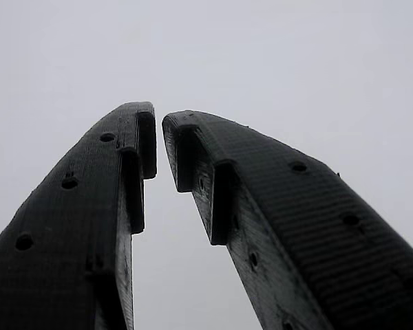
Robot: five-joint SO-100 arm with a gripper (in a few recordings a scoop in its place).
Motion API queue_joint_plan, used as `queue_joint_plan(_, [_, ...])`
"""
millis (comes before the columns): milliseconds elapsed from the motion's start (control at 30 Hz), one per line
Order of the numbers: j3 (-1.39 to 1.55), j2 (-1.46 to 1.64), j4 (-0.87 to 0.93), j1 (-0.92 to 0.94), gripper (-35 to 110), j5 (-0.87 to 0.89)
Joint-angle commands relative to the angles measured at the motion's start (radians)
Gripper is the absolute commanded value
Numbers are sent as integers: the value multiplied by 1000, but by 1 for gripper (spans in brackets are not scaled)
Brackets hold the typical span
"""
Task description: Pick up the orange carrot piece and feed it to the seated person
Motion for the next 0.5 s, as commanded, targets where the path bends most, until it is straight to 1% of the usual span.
queue_joint_plan(0, [-115,-46,2,101,-2,-84])
queue_joint_plan(233, [-213,-206,2,288,-2,-245])
queue_joint_plan(467, [-333,-304,2,396,-2,-348])
